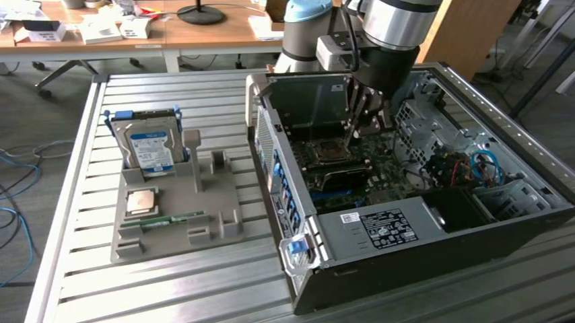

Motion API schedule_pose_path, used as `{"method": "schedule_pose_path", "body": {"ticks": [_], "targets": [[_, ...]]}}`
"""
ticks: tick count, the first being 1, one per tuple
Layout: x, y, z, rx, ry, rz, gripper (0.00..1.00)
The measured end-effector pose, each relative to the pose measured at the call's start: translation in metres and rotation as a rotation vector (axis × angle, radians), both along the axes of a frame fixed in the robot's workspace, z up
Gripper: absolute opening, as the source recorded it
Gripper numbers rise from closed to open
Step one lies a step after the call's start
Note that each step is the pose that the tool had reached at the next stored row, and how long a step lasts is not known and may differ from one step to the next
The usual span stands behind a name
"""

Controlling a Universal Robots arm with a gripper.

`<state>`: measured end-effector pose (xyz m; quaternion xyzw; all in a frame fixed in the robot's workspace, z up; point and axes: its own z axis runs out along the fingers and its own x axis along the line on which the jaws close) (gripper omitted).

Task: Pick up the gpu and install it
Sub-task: 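Press down on the gpu until it lock into place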

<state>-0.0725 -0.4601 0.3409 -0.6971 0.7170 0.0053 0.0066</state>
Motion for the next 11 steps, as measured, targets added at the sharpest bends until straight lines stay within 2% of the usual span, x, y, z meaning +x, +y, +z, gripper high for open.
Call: {"method": "schedule_pose_path", "body": {"ticks": [5, 11], "targets": [[0.0, 0.0, -0.0006, 0.0001, 0.0, 0.0, 0.11], [0.0, 0.0, -0.008, 0.0001, 0.0, 0.0, 0.11]]}}
